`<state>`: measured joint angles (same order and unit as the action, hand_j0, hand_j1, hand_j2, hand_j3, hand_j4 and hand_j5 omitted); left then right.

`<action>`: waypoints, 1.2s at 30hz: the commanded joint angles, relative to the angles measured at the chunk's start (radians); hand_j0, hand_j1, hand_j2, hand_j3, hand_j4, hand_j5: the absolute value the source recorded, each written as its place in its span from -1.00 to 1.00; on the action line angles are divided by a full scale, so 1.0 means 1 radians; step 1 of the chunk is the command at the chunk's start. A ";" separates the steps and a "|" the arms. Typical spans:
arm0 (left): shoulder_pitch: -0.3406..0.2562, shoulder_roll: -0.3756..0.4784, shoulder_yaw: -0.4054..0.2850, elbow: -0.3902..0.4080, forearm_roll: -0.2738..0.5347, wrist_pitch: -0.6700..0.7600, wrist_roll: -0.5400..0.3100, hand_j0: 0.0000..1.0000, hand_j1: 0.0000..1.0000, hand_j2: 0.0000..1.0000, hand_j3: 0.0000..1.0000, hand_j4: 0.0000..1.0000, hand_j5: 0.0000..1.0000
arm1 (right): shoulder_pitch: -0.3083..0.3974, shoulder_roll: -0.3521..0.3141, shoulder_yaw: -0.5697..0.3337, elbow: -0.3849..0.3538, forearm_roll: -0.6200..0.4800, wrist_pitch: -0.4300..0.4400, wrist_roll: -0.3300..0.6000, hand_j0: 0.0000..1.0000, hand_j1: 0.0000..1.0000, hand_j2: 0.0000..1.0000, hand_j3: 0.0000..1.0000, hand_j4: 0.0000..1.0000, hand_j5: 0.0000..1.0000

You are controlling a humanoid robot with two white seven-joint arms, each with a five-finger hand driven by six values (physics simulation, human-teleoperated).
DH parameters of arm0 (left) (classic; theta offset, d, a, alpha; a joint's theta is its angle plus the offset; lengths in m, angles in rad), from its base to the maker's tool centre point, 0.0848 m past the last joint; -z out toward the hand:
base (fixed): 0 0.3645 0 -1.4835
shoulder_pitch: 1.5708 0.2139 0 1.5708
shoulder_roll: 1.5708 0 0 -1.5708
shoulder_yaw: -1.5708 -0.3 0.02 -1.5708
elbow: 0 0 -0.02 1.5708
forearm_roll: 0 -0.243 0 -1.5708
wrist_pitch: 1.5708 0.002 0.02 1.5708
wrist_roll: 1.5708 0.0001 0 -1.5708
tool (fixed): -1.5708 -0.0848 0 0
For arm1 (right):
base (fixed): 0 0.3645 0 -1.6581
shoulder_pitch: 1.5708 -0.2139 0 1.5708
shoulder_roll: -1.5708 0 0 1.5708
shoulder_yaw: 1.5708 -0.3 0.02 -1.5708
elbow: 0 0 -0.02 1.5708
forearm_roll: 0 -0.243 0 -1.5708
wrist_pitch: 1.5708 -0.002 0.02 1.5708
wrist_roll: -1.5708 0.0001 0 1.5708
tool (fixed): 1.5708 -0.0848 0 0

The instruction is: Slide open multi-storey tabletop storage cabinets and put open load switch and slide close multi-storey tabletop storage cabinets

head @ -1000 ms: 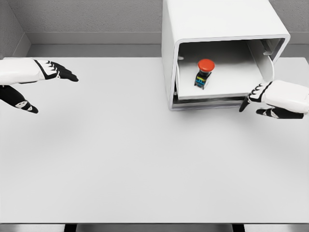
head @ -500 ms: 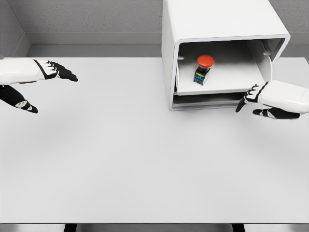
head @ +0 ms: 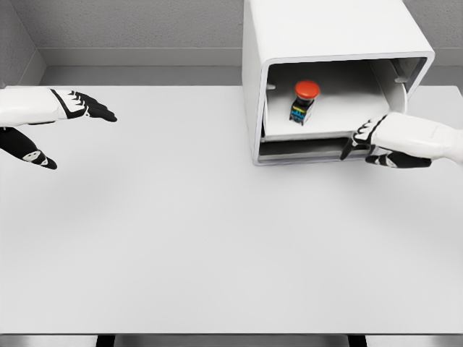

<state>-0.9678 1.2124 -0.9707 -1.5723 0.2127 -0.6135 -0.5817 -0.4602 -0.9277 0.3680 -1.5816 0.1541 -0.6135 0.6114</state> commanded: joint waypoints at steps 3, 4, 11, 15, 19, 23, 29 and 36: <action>0.000 0.001 0.001 0.000 0.007 0.003 0.000 1.00 1.00 1.00 1.00 1.00 1.00 | -0.021 0.027 0.048 0.037 0.004 0.003 0.000 0.21 0.21 0.21 0.21 0.21 0.21; 0.000 0.001 0.001 0.000 0.007 0.003 0.000 1.00 1.00 1.00 1.00 1.00 1.00 | -0.028 0.029 0.048 0.045 0.004 0.003 0.000 0.21 0.21 0.21 0.21 0.21 0.21; 0.000 0.001 0.001 0.000 0.007 0.003 0.000 1.00 1.00 1.00 1.00 1.00 1.00 | -0.100 0.076 0.092 0.095 0.025 0.003 0.000 0.21 0.21 0.21 0.21 0.21 0.21; 0.001 0.001 0.001 0.000 0.007 0.003 0.000 1.00 1.00 1.00 1.00 1.00 1.00 | -0.120 0.081 0.103 0.095 0.027 0.003 0.000 0.23 0.23 0.23 0.23 0.23 0.23; 0.001 0.001 0.001 0.000 0.007 0.003 0.000 1.00 1.00 1.00 1.00 1.00 1.00 | -0.092 0.067 0.097 0.032 0.033 0.003 0.000 0.27 0.27 0.27 0.27 0.27 0.27; 0.001 0.001 0.001 0.000 0.007 0.003 0.000 1.00 1.00 1.00 1.00 1.00 1.00 | -0.040 0.069 0.100 -0.031 0.031 0.003 0.000 0.47 0.47 0.47 0.47 0.47 0.47; 0.001 -0.001 -0.003 -0.002 0.008 0.003 0.002 1.00 1.00 1.00 1.00 1.00 1.00 | -0.025 0.070 0.178 -0.061 0.039 0.003 0.000 1.00 1.00 1.00 1.00 1.00 1.00; 0.050 -0.051 -0.011 -0.006 -0.013 0.003 0.002 1.00 1.00 1.00 1.00 1.00 1.00 | -0.018 0.072 0.177 -0.060 0.039 0.003 0.000 1.00 1.00 1.00 1.00 1.00 1.00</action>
<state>-0.9173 1.1709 -0.9818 -1.5769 0.2023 -0.6137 -0.5803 -0.4786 -0.8552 0.5431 -1.6413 0.1997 -0.6137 0.6113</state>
